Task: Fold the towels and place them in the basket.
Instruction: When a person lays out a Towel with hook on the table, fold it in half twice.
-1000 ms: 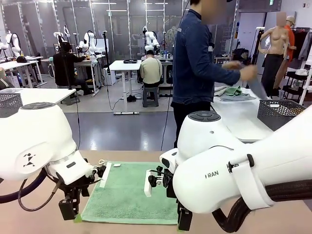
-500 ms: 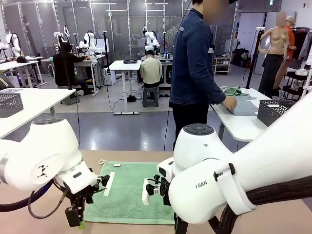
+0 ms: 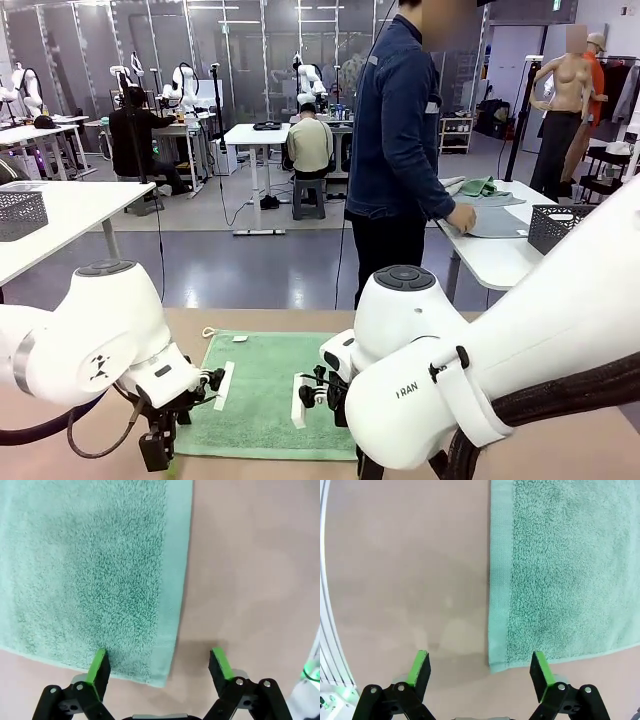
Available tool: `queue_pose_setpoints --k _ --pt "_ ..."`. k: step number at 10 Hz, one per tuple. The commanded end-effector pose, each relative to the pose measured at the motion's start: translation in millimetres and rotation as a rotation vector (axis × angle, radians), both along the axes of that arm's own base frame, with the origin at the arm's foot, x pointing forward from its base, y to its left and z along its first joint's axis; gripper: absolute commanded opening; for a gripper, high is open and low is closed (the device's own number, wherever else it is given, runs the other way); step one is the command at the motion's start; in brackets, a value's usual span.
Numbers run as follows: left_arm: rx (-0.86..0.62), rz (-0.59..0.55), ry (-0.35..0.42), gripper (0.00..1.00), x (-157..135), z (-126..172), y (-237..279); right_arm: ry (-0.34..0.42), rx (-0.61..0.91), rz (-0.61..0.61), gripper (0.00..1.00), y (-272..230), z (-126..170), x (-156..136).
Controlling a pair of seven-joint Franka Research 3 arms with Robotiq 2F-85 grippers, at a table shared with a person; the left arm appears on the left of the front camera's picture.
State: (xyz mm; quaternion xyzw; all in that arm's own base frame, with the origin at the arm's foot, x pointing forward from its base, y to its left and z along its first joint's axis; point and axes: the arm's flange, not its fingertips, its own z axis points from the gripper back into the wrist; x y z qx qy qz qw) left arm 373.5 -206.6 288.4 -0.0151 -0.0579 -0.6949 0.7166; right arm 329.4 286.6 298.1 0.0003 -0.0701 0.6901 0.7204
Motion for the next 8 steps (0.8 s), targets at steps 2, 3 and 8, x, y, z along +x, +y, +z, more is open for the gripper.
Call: queue_pose_setpoints --k 2,3,8 --pt "-0.008 -0.029 -0.013 1.0 4 -4 -3 -0.014 -0.006 0.029 1.0 3 -3 5" --pt "-0.005 -0.029 -0.01 1.0 5 -5 -4 -0.031 -0.044 0.006 1.0 6 -9 8" --pt "0.0 -0.032 -0.003 1.0 1 -8 -3 0.028 -0.014 -0.024 1.0 5 -14 18"
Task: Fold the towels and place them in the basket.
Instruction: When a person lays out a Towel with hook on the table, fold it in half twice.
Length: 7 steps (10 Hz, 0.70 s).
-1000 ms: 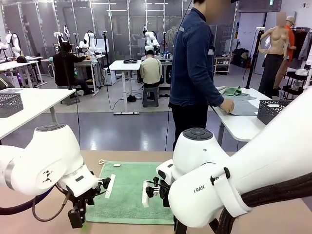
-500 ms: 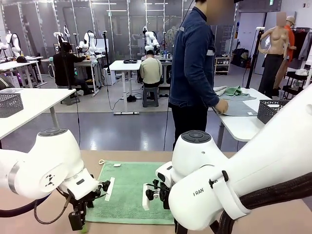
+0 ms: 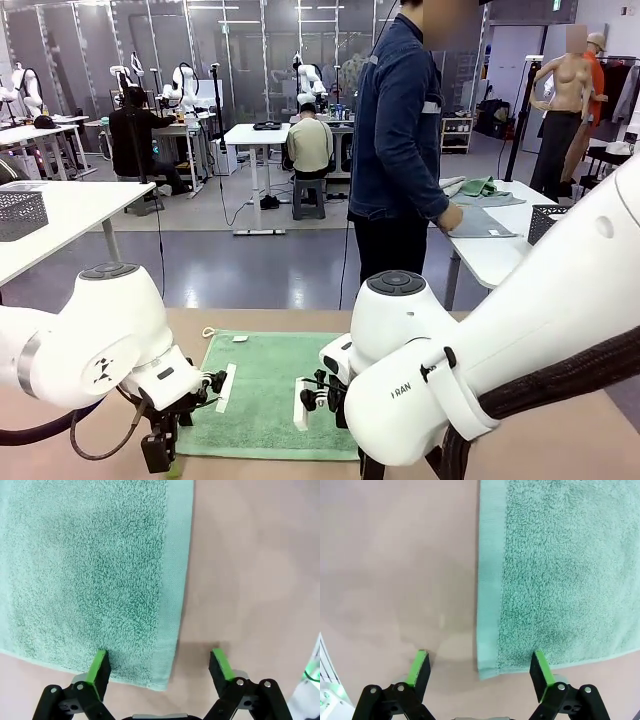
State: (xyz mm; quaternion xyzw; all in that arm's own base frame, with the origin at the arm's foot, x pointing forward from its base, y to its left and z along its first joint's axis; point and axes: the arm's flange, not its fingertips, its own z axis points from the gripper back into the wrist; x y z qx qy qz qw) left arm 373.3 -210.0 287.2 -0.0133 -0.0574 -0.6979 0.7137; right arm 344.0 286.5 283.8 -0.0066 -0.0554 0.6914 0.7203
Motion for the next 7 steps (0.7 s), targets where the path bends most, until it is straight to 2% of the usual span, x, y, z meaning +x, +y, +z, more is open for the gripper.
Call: queue_pose_setpoints --k 1,2,4,5,6,7 --pt "-0.002 -0.026 -0.001 0.87 0.2 -6.2 -0.1 0.021 0.022 -0.027 0.87 4.7 1.4 4.4" --pt "0.002 -0.025 -0.001 0.7 0.2 -6.0 -1.2 0.023 0.018 -0.031 0.57 3.8 1.8 5.9" --pt "0.006 -0.017 -0.001 0.13 0.6 -6.0 -2.0 0.027 0.012 -0.041 0.0 2.9 2.8 7.0" --pt "0.006 -0.016 -0.003 0.25 0.3 -4.6 -2.4 0.028 0.012 -0.043 0.0 2.5 3.0 7.5" --pt "0.009 -0.014 -0.002 0.0 0.6 -3.6 -2.0 0.037 0.009 -0.048 0.0 1.8 3.0 8.4" --pt "0.012 -0.014 0.0 0.0 0.6 -3.3 -1.7 0.041 0.008 -0.051 0.04 1.4 3.3 8.7"
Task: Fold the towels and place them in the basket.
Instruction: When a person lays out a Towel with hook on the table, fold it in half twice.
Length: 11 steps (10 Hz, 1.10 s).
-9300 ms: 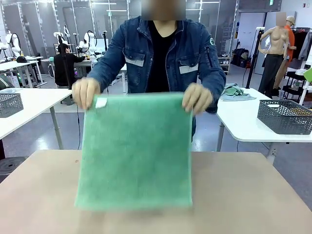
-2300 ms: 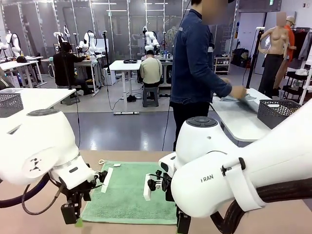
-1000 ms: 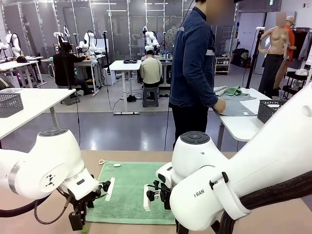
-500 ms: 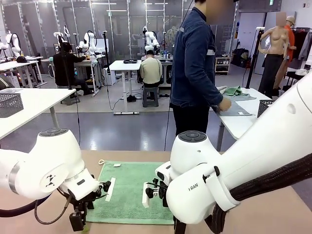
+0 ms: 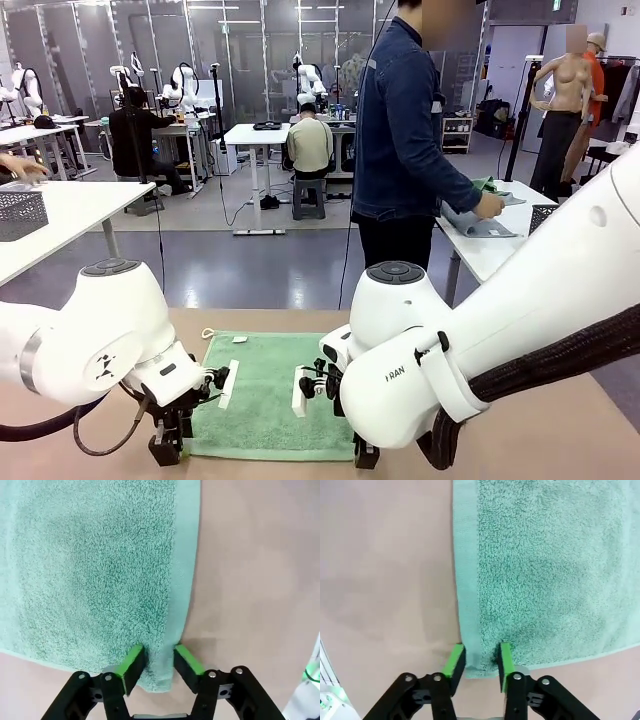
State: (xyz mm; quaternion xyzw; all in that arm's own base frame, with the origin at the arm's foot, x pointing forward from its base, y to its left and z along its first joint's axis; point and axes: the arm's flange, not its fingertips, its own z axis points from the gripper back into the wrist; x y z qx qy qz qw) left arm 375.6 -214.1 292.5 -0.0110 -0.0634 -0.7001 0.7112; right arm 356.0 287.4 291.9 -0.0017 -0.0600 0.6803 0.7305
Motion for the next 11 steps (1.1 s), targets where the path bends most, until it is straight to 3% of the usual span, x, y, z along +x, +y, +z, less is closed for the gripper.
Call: queue_pose_setpoints --k 1,6,11 --pt "0.022 -0.01 0.012 0.0 -2 -7 3 0.043 -0.015 -0.023 0.0 1 -3 -4" --pt "0.004 -0.003 0.007 0.0 -11 13 -1 0.035 -0.015 -0.013 0.0 0 15 -11" --pt "0.041 0.07 0.076 0.0 -79 79 -8 0.017 0.041 0.05 0.0 -10 81 -71"
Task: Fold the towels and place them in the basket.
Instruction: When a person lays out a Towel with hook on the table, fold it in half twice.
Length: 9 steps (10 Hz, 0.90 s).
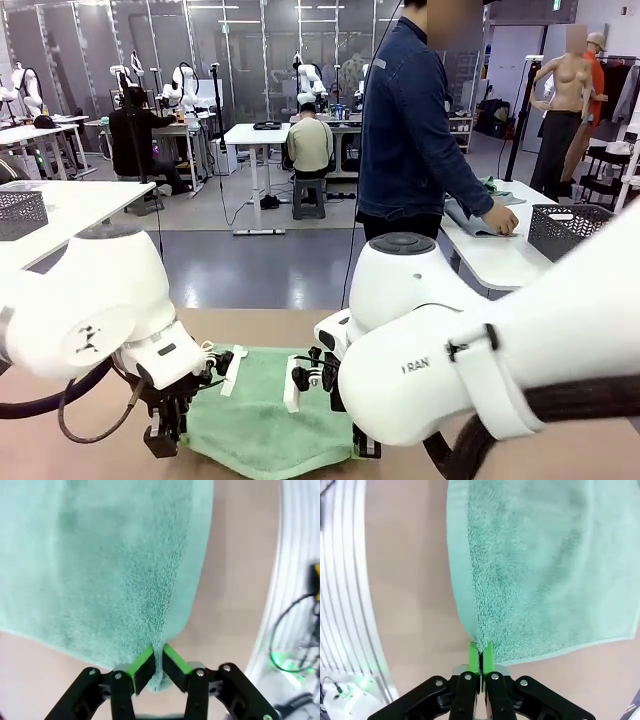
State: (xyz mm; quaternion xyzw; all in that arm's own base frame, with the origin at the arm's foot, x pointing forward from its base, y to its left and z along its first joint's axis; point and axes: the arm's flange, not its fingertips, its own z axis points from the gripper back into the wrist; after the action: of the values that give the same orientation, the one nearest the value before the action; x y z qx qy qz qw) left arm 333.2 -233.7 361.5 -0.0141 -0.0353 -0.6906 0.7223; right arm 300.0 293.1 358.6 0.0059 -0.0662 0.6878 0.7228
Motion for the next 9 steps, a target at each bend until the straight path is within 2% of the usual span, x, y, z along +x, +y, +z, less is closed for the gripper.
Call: queue_pose_setpoints --k 1,3,5,7,9 --pt "-0.001 0.03 0.03 0.0 -47 18 10 0.029 0.036 0.04 0.0 -18 22 -24" --pt "-0.084 0.015 0.053 0.0 -62 32 9 -0.024 0.05 0.018 0.0 -27 38 -32" --pt "-0.129 0.011 0.006 0.0 -56 44 8 -0.041 0.058 -0.004 0.0 -31 44 -22" --pt "-0.139 0.048 -0.046 0.0 -27 48 -2 -0.017 0.025 -0.028 0.0 -25 42 11" --pt "-0.127 0.079 -0.065 0.0 11 44 -9 0.004 0.027 -0.044 0.0 -20 32 47"
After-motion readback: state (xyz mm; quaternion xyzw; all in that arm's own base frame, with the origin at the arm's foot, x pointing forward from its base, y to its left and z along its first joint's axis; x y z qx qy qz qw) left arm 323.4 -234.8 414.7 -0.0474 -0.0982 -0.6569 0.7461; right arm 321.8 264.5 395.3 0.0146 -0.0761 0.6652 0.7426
